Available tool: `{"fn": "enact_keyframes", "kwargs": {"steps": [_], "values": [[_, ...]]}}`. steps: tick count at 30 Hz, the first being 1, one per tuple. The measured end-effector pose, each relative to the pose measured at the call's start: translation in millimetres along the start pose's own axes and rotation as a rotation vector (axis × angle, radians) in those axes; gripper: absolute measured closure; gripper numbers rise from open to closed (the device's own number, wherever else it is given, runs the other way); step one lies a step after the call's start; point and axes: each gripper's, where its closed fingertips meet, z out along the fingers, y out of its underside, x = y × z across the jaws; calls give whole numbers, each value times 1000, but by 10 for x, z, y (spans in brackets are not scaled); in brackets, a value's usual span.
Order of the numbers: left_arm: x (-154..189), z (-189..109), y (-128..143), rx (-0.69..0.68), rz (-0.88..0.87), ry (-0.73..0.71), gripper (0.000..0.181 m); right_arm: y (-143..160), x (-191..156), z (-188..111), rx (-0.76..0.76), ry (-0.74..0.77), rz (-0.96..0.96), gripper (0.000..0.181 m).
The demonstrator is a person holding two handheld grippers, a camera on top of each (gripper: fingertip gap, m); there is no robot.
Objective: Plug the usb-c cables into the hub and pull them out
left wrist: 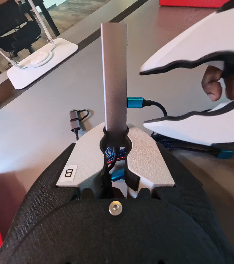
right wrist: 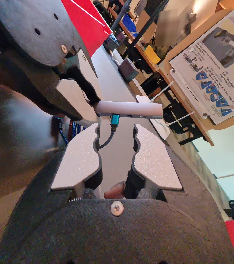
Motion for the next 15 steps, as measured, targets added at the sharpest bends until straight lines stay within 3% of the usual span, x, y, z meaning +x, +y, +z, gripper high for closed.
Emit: {"fn": "enact_keyframes", "kwargs": {"steps": [1,3,5,8,11,15], "values": [[32,4,-1,-2,4,14,161,-1,-4,13,-7,14,-32,140],[114,13,-8,-2,9,49,161,-17,14,20,-9,57,-86,163],[135,18,-9,-3,-2,60,161,6,-7,23,-32,71,-141,170],[154,13,-17,14,-20,84,161,-2,-11,15,-39,81,-159,171],[150,11,-47,48,5,74,158,28,-33,25,-42,22,-38,171],[40,-3,-145,134,212,-79,133,68,-58,29,-56,-17,33,171]]}}
